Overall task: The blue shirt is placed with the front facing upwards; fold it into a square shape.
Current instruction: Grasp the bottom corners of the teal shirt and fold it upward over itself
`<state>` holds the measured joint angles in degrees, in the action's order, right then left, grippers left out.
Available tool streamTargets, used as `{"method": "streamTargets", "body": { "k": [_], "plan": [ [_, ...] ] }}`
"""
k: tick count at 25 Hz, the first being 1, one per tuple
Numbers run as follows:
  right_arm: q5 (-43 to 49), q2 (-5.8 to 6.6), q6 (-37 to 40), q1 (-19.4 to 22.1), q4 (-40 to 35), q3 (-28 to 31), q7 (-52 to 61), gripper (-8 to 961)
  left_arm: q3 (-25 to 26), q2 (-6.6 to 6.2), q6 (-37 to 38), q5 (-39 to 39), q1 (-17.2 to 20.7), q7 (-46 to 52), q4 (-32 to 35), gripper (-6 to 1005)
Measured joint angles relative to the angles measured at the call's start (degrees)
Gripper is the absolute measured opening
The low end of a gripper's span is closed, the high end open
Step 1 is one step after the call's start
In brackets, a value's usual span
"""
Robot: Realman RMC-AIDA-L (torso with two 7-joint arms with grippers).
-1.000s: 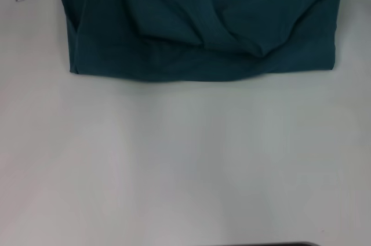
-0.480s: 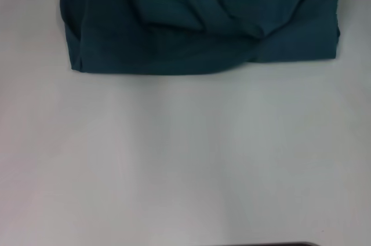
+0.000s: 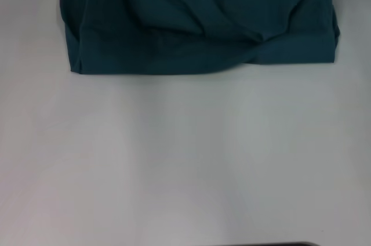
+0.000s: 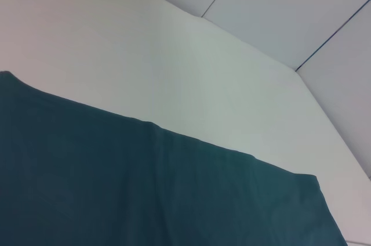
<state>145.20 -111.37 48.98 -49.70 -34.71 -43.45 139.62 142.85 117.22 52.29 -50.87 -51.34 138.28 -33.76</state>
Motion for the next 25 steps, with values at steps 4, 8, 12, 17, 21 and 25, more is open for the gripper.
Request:
{"method": "streamTargets", "body": {
  "k": [4, 8, 12, 17, 21, 25],
  "plan": [
    [0.0, -0.77, -0.8, 0.8, 0.0, -2.4, -0.4, 17, 0.0, 0.33, 0.0, 0.0, 0.2, -0.1, 0.1, 14],
    [0.9, -1.18, -2.6, 1.3, 0.5, -6.1, -0.3, 18, 0.0, 0.68, 0.0, 0.0, 0.3, -0.1, 0.1, 23],
    [2.6, -1.43, -3.5, 1.2, 1.3, -6.5, 0.0, 18, 0.0, 0.91, 0.0, 0.1, 0.4, -0.1, 0.1, 31],
    [2.2, -0.90, -2.1, 1.3, 0.8, -5.7, 0.1, 30, 0.0, 0.63, 0.7, 0.1, 0.4, 0.2, 0.2, 43],
    [2.6, -0.06, -0.8, 1.0, 0.7, -4.8, 0.9, 75, 0.0, 0.35, 0.5, 0.3, 0.5, 0.8, 0.3, 52],
    [4.5, 0.21, -0.6, 1.2, -0.5, -5.0, 2.4, 120, 0.0, 0.38, -0.7, 0.5, 1.4, 3.6, -0.2, 234]
  ]
}}
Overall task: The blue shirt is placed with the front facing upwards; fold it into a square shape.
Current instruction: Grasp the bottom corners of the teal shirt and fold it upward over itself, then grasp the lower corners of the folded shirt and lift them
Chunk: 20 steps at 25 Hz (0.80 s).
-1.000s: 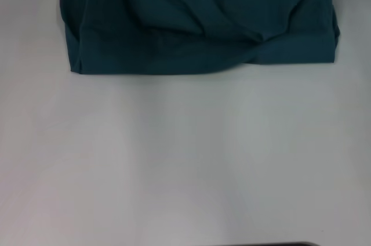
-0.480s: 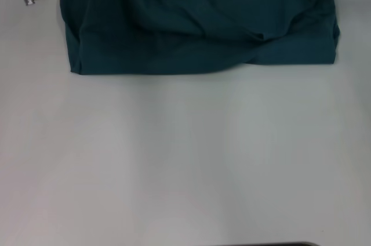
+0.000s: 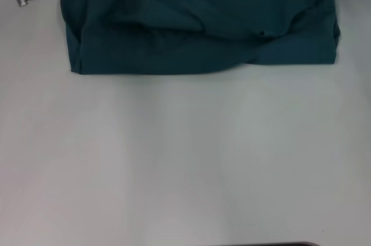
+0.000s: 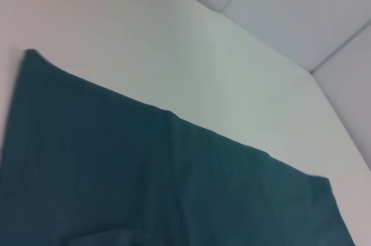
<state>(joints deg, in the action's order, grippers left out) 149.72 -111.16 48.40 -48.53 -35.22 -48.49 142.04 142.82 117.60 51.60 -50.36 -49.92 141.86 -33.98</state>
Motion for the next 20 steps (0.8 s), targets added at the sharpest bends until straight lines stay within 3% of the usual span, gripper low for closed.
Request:
{"method": "streamTargets", "body": {
  "k": [2, 5, 11, 16, 20],
  "plan": [
    [0.7, -0.11, 0.5, 0.4, -1.6, -0.1, 0.1, 143, 0.0, 0.02, -0.3, -0.1, 0.4, 0.6, -0.2, 315],
    [0.8, -0.22, 3.0, 0.9, -4.5, 0.4, 0.1, 373, 0.0, 0.03, -0.2, -0.1, 0.8, 0.6, -0.3, 437],
    [-7.3, -0.42, 13.8, 3.6, -14.0, 3.0, -1.1, 644, 0.1, 0.76, 0.4, -0.3, 1.8, 0.4, -1.9, 716],
    [-23.1, 0.06, 25.8, 9.2, -16.6, 7.7, -6.5, 792, 0.5, 2.66, 4.2, -0.7, 4.8, 0.4, -7.8, 729],
    [-35.0, -0.10, 34.3, 15.8, -15.2, 12.0, -11.8, 780, 0.5, 2.99, 9.9, -5.1, 8.3, -0.1, -10.8, 740]
  ]
}}
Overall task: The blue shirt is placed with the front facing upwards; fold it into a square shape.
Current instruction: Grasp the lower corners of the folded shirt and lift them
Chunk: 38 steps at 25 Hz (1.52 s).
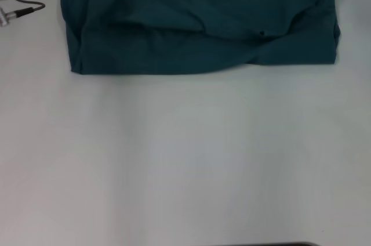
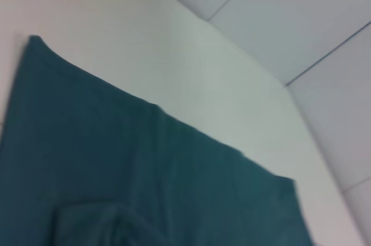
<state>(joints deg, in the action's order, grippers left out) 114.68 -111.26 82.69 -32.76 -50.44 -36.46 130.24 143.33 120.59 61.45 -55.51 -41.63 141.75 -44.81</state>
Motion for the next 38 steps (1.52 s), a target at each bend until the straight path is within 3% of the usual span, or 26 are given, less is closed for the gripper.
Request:
{"method": "streamTargets", "body": {
  "k": [5, 9, 18, 23, 31, 38],
  "plan": [
    [-6.5, -0.32, 6.3, 7.2, 3.3, 3.2, -4.9, 777, 0.0, -0.97, 5.7, -6.3, 4.0, -1.2, 0.4, 739],
    [-9.8, -0.40, 14.5, 11.3, 9.4, 7.9, -13.6, 777, 0.2, -0.95, 7.5, -7.2, 7.1, -0.9, 0.9, 733],
    [-9.8, -0.81, 15.7, 13.3, 13.6, 9.1, -19.5, 778, 0.2, 0.30, 7.6, -8.8, 12.3, -3.1, 2.7, 730],
    [-9.8, -0.58, 15.0, 12.9, 13.9, 9.4, -19.7, 778, -0.6, -0.77, 7.3, -8.3, 12.8, -4.0, 5.2, 728],
    [-9.8, -0.81, 13.7, 12.4, 14.0, 9.5, -19.9, 778, -0.8, 0.44, 2.8, -8.0, 12.7, -9.1, 6.7, 724],
    [-10.1, -0.80, 13.8, 13.0, 14.0, 9.8, -19.9, 777, -2.1, 0.28, 0.3, -7.9, 12.7, -10.6, 9.0, 721]
  ]
}}
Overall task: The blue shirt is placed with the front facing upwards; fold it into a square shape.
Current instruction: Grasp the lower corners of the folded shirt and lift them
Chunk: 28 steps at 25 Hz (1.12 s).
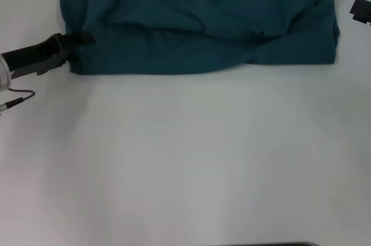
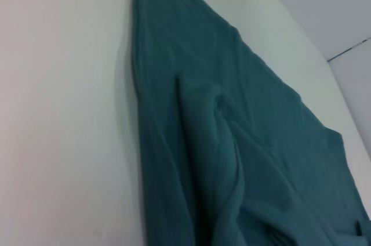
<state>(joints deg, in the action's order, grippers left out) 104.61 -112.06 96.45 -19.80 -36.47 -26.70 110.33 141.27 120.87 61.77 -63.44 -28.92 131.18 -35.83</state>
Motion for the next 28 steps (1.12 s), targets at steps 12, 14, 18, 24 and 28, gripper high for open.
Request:
{"method": "streamTargets", "body": {
  "k": [12, 14, 18, 24, 28],
  "plan": [
    [0.0, 0.00, 0.4, 0.2, 0.1, 0.0, 0.0, 778, -0.6, 0.39, -0.7, 1.5, -0.5, -2.3, 0.8, 716],
    [-0.1, 0.00, 0.5, 0.3, 0.1, 0.0, 0.0, 778, -1.2, 0.40, -1.0, 1.6, -0.8, -2.3, 1.0, 715],
    [-0.1, 0.00, 0.5, 0.5, 0.2, 0.1, 0.0, 777, -2.2, 0.55, -1.5, 2.1, -1.6, -2.4, 1.4, 714],
    [-0.2, 0.00, 0.5, 0.8, 0.2, 0.8, 0.0, 777, -4.5, 0.67, -2.9, 2.2, -2.6, -1.7, 1.4, 711],
    [-0.2, 0.00, 1.4, 1.0, 0.2, 2.0, 0.0, 778, -5.0, 0.71, -2.8, 2.4, -2.6, -0.6, 0.2, 709]
  ]
}}
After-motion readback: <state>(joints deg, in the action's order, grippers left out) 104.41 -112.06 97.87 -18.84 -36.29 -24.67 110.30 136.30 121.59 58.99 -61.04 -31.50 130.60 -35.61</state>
